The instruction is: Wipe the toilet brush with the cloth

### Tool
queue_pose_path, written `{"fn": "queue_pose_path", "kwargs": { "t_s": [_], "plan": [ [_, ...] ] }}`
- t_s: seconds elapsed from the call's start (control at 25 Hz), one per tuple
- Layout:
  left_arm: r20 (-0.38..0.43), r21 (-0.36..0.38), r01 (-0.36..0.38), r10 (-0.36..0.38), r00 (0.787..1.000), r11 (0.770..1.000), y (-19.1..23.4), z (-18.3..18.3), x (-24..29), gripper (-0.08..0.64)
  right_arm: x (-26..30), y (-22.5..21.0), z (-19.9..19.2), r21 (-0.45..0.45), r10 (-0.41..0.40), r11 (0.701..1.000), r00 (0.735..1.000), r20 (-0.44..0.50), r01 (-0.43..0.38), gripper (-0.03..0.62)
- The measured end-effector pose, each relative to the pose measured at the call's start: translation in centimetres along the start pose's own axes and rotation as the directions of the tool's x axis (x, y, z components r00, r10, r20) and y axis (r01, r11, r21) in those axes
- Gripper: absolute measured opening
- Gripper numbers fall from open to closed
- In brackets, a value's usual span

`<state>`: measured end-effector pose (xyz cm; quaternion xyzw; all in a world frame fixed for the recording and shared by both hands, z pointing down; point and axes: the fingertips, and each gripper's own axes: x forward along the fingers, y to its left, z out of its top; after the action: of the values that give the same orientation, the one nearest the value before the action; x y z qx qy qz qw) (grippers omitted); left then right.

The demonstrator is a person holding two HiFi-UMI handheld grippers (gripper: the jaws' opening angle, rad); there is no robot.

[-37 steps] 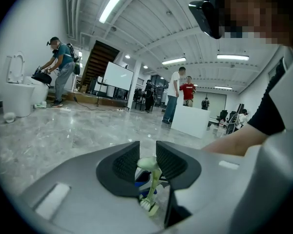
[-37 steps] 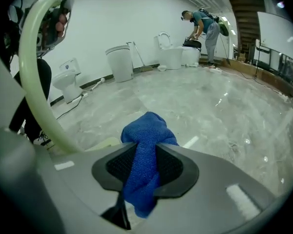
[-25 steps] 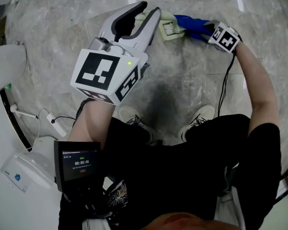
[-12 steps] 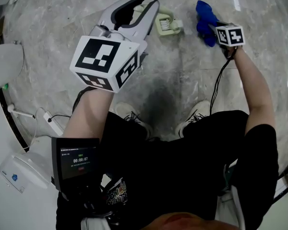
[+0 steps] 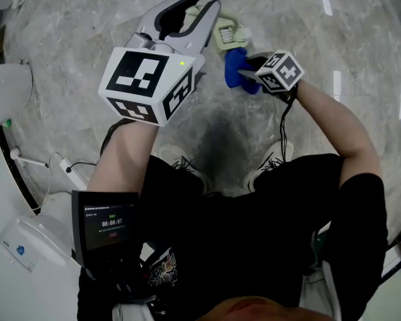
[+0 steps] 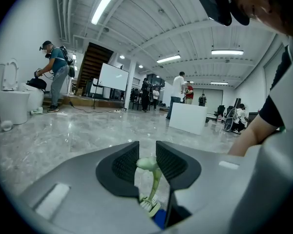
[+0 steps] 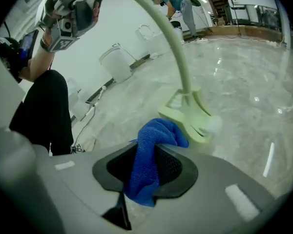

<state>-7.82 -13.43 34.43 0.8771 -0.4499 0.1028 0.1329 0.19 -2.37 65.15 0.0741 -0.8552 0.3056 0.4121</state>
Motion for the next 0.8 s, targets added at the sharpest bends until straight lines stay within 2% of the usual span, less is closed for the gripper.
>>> {"fn": "queue_pose_path", "kwargs": {
  "t_s": [0.08, 0.16, 0.28, 0.36, 0.48, 0.64, 0.8],
  "plan": [
    [-0.002, -0.002, 0.000, 0.000, 1.000, 1.000, 0.0, -0.1, 0.1, 0.115, 1.0, 1.8, 2.8, -0.004, 0.038, 0.999, 0.998, 0.059, -0.038, 0.109],
    [-0.002, -0.001, 0.002, -0.002, 1.000, 1.000, -0.2, -0.1, 0.1, 0.115, 1.3, 2.6, 6.3, 0.050, 0.038, 0.998, 0.987, 0.158, -0.046, 0.109],
    [0.000, 0.005, 0.007, -0.007, 1.000, 1.000, -0.4, -0.1, 0.1, 0.115, 1.1, 2.1, 11.3, 0.216, -0.056, 0.976, 0.954, 0.293, -0.009, 0.109],
    [0.000, 0.007, 0.007, -0.007, 1.000, 1.000, -0.4, -0.1, 0.0, 0.115, 1.3, 0.6, 12.6, 0.301, -0.157, 0.952, 0.938, 0.308, 0.061, 0.109],
    [-0.001, 0.003, 0.011, -0.011, 1.000, 1.000, -0.6, -0.2, 0.1, 0.115, 1.3, -0.9, 11.9, 0.357, -0.241, 0.925, 0.923, 0.299, 0.126, 0.109],
    [0.002, -0.004, 0.010, -0.010, 1.000, 1.000, -0.4, -0.1, 0.1, 0.116, 0.3, 0.0, 9.4, 0.327, -0.196, 0.940, 0.941, 0.274, 0.100, 0.109],
    [0.007, -0.007, 0.011, -0.011, 1.000, 1.000, -0.3, 0.0, -0.1, 0.116, -1.9, -0.4, 4.5, 0.293, -0.169, 0.951, 0.964, 0.206, 0.104, 0.109]
  ]
}}
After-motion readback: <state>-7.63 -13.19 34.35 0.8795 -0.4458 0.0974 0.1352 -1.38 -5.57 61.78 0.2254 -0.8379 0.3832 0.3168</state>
